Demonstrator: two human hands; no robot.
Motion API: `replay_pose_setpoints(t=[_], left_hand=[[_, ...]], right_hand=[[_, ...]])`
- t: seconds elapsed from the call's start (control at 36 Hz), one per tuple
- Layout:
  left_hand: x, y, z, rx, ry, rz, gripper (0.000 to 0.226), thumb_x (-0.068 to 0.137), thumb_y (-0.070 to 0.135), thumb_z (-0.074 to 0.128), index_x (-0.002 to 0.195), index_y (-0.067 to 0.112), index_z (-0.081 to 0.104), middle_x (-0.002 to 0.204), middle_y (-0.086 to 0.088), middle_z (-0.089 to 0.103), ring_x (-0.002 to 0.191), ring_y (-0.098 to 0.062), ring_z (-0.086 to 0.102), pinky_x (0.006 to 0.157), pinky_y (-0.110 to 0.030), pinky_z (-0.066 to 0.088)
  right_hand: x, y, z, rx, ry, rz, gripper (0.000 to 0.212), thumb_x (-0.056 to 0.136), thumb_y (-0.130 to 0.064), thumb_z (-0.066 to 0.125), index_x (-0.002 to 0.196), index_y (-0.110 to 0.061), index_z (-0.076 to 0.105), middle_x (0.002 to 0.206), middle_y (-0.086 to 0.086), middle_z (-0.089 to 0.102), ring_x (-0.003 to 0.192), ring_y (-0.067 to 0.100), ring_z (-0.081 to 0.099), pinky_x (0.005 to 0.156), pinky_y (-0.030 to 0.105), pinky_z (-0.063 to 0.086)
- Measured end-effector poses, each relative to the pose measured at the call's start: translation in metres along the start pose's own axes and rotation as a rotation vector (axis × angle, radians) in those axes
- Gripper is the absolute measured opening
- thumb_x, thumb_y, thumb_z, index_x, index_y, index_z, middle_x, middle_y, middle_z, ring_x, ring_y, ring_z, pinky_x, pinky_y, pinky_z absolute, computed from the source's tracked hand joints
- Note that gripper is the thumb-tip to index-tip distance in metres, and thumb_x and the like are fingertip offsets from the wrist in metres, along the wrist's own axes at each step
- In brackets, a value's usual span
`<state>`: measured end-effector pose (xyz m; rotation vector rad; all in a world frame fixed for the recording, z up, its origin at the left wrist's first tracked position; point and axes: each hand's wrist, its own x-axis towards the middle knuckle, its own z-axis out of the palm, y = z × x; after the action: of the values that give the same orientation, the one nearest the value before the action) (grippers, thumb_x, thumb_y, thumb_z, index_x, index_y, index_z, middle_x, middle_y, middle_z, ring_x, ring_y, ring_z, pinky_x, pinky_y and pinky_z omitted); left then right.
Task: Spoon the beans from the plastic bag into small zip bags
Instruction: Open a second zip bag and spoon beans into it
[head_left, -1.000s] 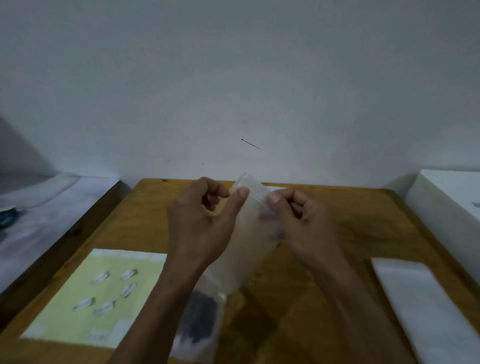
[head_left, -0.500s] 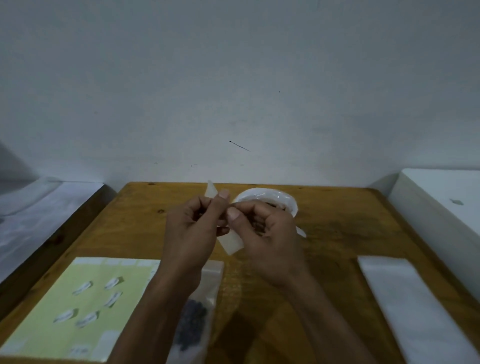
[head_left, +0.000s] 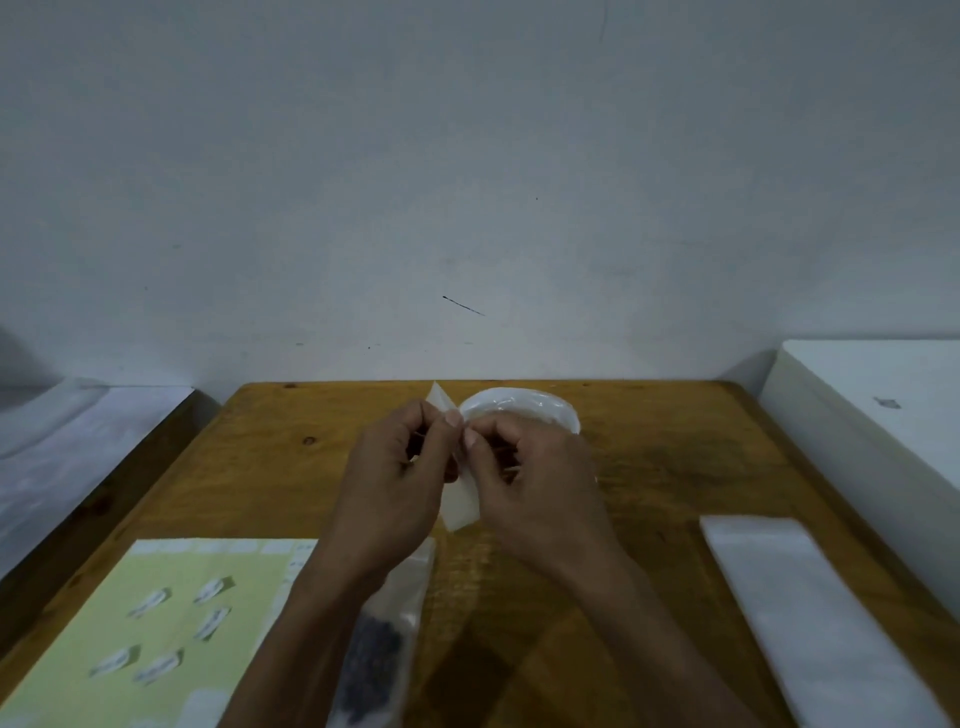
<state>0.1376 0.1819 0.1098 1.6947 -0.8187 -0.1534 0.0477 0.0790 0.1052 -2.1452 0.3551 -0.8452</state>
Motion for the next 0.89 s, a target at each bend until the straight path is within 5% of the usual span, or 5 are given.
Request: replay_pose_setpoints(t=[0.19,0.47,0.61,0.72,0.89], left_hand=[[0.002,0.008,0.001,0.238,0.005,0.049,0.028,0.093,0.033,0.049,0.078,0.012,0.060,0.072,-0.004,0.065,0.071,-0.025,0.065,0.064,-0.056,0.053],[0.009,0.009,-0.002,0.345,-0.049,0.065,0.045,0.076,0.047,0.043,0.074,0.007,0.063,0.068,-0.008,0.067,0.067,-0.028,0.066,0.058,-0.053,0.054],[0.009,0.011,-0.004,0.333,-0.038,0.078,0.042,0.077,0.045,0.046,0.070,0.007,0.062,0.066,-0.009,0.065,0.064,-0.029,0.064,0.056,-0.054,0.052],[0.010,0.013,-0.009,0.279,-0.027,0.068,0.029,0.085,0.035,0.053,0.074,0.012,0.065,0.068,-0.004,0.068,0.066,-0.026,0.067,0.059,-0.055,0.055],[0.008,0.021,-0.005,0.292,-0.074,0.036,0.019,0.084,0.018,0.062,0.070,0.004,0.064,0.062,-0.004,0.069,0.058,-0.007,0.069,0.060,-0.043,0.060]], right_hand=[[0.003,-0.004,-0.001,-0.217,0.116,0.050,0.016,0.098,-0.024,0.057,0.087,-0.017,0.067,0.075,-0.007,0.066,0.063,0.005,0.061,0.057,0.014,0.051],[0.003,-0.012,0.011,-0.258,0.146,0.126,0.020,0.101,-0.020,0.047,0.092,-0.012,0.063,0.082,0.002,0.065,0.071,0.015,0.060,0.062,0.035,0.054],[0.002,-0.012,0.013,-0.237,0.151,0.093,0.013,0.099,-0.017,0.051,0.094,-0.011,0.062,0.084,0.001,0.064,0.073,0.016,0.061,0.062,0.034,0.054],[0.005,-0.012,0.000,-0.083,0.011,0.040,0.012,0.098,-0.019,0.058,0.098,-0.018,0.070,0.084,-0.015,0.068,0.082,-0.001,0.065,0.069,0.018,0.056],[0.007,-0.009,-0.004,-0.290,0.074,0.070,0.021,0.100,-0.018,0.053,0.093,-0.013,0.072,0.079,-0.005,0.069,0.067,0.007,0.061,0.058,0.020,0.051]])
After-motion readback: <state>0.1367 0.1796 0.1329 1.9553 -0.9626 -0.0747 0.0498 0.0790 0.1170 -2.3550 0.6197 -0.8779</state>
